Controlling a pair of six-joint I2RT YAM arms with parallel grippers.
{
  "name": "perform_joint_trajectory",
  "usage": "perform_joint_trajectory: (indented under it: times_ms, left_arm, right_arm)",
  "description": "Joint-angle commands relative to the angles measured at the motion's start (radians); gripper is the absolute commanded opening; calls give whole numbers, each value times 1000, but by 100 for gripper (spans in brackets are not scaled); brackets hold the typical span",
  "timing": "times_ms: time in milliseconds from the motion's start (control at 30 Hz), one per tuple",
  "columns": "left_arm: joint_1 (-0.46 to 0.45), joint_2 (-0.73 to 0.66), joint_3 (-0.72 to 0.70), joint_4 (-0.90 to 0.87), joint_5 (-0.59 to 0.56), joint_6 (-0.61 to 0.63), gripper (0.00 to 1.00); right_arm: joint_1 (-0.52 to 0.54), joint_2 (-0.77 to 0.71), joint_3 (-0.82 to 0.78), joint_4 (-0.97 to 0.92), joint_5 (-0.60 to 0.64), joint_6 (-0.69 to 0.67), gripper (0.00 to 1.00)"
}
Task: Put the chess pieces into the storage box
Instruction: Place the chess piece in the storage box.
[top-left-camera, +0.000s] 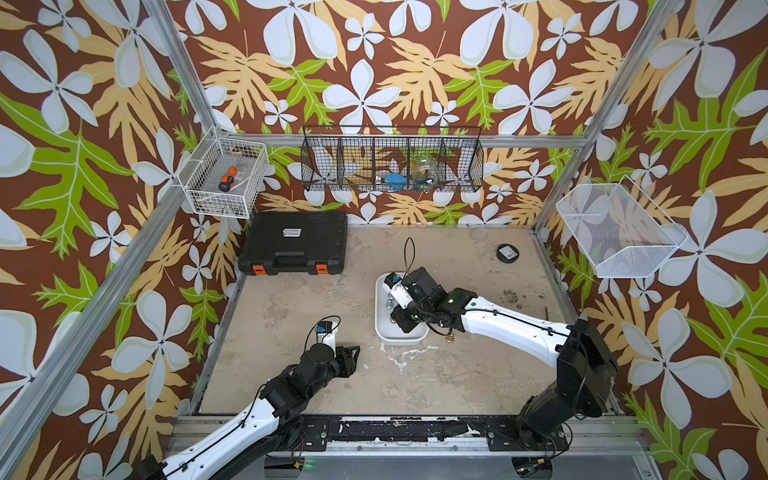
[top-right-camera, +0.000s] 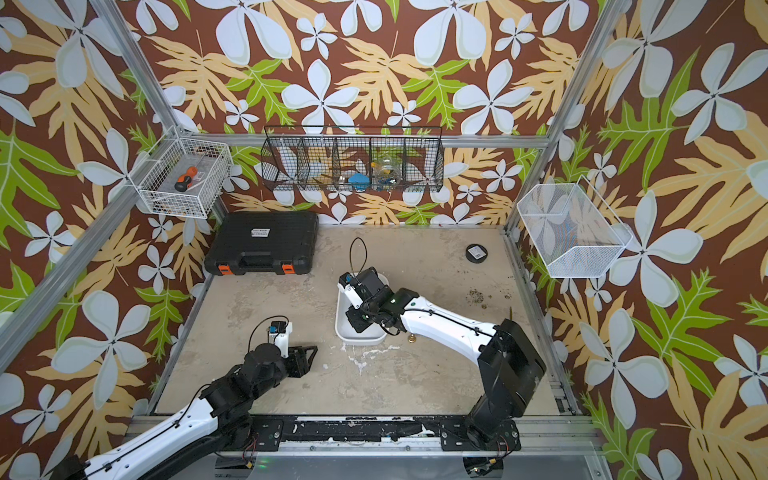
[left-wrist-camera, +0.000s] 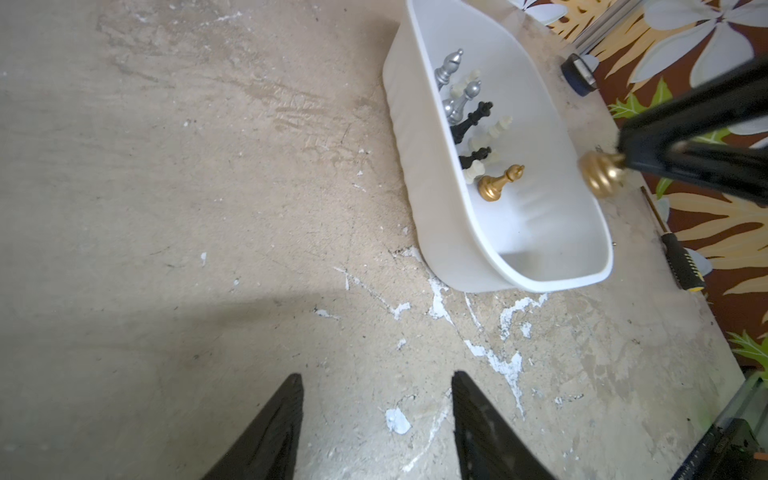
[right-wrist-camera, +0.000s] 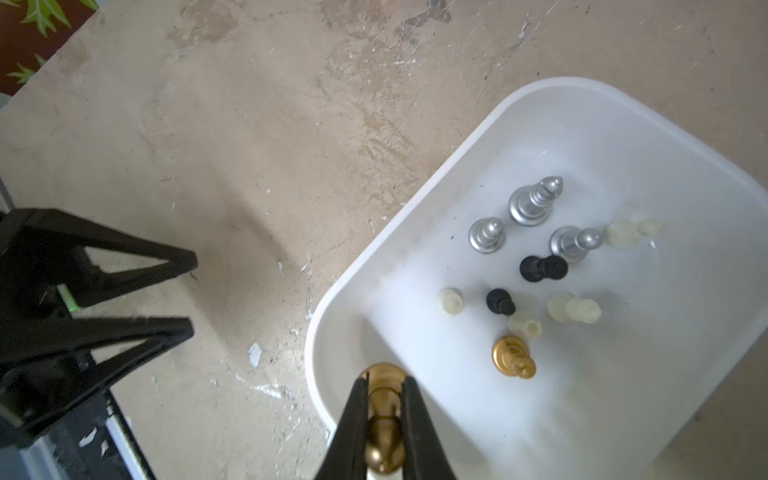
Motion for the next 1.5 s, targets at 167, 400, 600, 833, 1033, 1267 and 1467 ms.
perform_joint_trajectory:
  times_ms: [167, 400, 600, 833, 1033, 1267, 1467]
  left_arm:
    - [1, -53, -17, 38, 1, 19, 61]
    - [1, -21, -11, 45, 12, 24, 61]
    - [1, -21, -12, 44, 18, 27, 61]
    - [1, -23, -12, 46, 21, 29, 62]
    - [2, -21, -13, 46, 22, 29, 62]
    - [1, -21, -13, 48, 26, 30, 62]
    - [1, -21, -13, 49, 26, 29, 62]
  right_arm:
    - [-34, 140, 98, 30, 8, -11, 6]
    - [-45, 230, 163, 18, 41, -18, 6]
    - [-44, 269, 174, 24, 53, -20, 6]
    - [-45, 290, 161, 46, 83, -18, 6]
    - [-45, 306, 162, 60, 101, -18, 7]
    - [-46, 324, 160, 68, 101, -18, 8]
    - [-45, 332, 155, 71, 104, -18, 10]
